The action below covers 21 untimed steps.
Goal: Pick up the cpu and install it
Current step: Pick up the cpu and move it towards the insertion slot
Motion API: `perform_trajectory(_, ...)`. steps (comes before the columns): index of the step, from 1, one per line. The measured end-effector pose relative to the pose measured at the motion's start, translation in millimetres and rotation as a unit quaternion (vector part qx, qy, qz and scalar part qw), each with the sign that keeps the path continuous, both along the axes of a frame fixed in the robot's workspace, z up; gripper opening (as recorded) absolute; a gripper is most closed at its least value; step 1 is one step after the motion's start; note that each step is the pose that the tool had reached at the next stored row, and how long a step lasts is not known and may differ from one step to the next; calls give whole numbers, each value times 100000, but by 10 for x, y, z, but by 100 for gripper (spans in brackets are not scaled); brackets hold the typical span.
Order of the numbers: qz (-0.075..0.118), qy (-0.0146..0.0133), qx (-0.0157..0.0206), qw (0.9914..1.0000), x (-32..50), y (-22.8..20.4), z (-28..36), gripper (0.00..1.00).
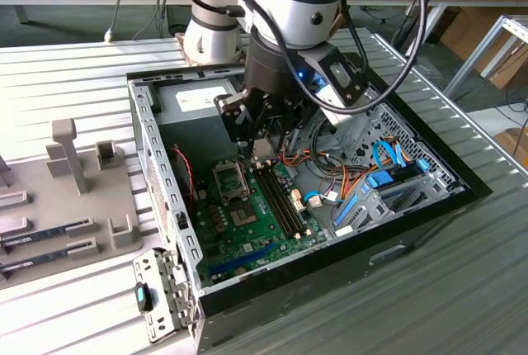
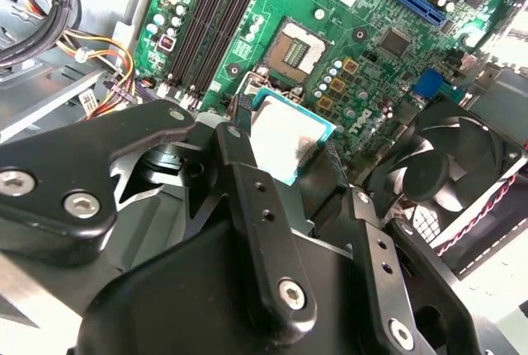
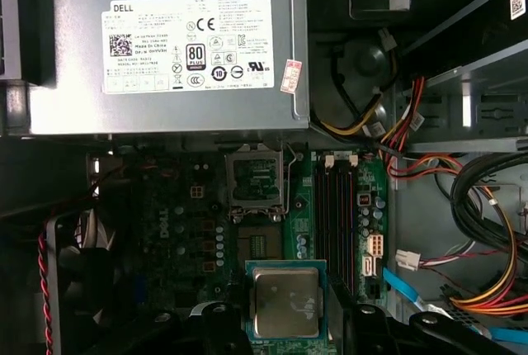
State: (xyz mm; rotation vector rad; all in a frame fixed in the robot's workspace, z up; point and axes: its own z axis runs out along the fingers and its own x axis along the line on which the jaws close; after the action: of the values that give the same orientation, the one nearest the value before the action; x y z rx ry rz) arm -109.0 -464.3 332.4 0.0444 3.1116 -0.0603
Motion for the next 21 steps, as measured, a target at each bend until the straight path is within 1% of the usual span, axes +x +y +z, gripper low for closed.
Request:
perform_trajectory(13, -1, 2, -3, 100000, 15, -70, -40, 47)
perform_trajectory(21, 0, 3, -2, 100000, 23, -122, -67, 47)
